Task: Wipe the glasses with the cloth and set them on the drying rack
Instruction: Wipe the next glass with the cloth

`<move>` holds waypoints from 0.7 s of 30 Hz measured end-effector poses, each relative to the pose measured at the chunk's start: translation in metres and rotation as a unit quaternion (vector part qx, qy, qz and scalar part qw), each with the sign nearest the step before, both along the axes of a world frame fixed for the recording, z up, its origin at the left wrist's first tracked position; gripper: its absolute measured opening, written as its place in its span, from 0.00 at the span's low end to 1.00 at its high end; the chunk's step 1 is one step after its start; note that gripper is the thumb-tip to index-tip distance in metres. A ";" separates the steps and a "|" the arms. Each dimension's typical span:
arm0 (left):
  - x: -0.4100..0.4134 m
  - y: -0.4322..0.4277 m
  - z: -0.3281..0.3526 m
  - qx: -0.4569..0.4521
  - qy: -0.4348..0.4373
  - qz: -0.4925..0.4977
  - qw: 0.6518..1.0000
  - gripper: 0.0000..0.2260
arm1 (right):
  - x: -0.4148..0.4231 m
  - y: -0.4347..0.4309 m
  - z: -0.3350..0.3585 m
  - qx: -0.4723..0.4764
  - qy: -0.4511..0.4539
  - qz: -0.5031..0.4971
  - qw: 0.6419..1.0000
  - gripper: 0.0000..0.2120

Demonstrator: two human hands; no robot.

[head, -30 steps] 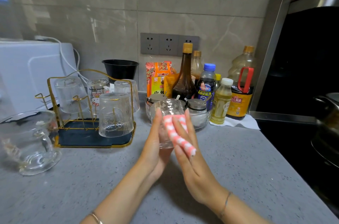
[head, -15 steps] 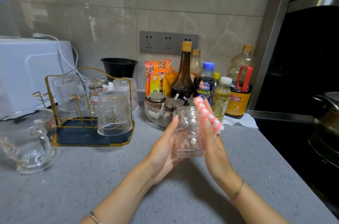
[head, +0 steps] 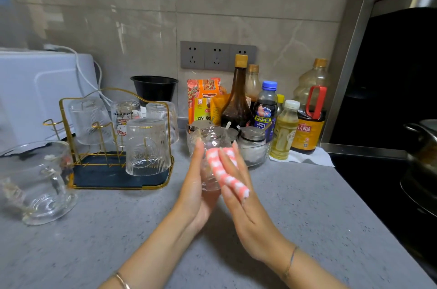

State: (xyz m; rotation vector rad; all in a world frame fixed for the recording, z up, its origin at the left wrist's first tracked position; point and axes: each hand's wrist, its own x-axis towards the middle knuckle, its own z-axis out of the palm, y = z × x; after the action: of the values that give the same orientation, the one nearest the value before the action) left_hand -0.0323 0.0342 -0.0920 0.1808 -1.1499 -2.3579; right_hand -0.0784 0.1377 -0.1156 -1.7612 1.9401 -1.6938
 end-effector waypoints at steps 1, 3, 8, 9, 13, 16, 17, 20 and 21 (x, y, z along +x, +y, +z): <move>0.002 -0.001 0.000 0.008 -0.006 0.003 1.000 0.27 | 0.000 0.000 -0.001 0.002 0.010 0.000 1.000 0.30; 0.003 -0.002 0.000 0.032 -0.016 -0.004 0.999 0.29 | 0.001 0.001 -0.002 -0.001 0.012 -0.008 1.000 0.27; 0.002 0.002 0.005 0.040 -0.043 -0.060 0.996 0.29 | 0.000 0.000 0.003 -0.050 -0.048 -0.031 0.997 0.23; 0.002 0.003 0.005 0.035 -0.051 -0.070 0.996 0.28 | -0.001 0.000 0.003 -0.066 -0.066 -0.035 0.995 0.25; 0.002 0.008 0.001 0.003 -0.071 -0.112 0.991 0.29 | -0.011 0.002 0.008 -0.126 -0.091 -0.072 0.985 0.26; 0.001 0.009 -0.003 -0.021 -0.080 -0.133 0.988 0.27 | -0.020 0.004 0.009 -0.138 -0.101 -0.105 0.980 0.29; 0.002 0.011 -0.004 -0.029 -0.077 -0.139 0.987 0.26 | -0.021 0.003 0.009 -0.137 -0.113 -0.103 0.979 0.28; 0.003 0.015 -0.005 -0.057 -0.037 -0.148 0.987 0.23 | -0.018 0.000 0.007 -0.138 -0.120 -0.081 0.980 0.25; 0.002 0.015 -0.005 -0.062 -0.022 -0.146 0.987 0.23 | -0.016 0.000 0.006 -0.133 -0.109 -0.078 0.982 0.25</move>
State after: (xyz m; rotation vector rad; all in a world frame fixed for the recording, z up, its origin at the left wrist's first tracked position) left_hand -0.0307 0.0487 -0.0971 0.0215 -1.4238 -2.5329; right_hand -0.0944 0.1373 -0.1099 -1.4431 1.8734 -2.1846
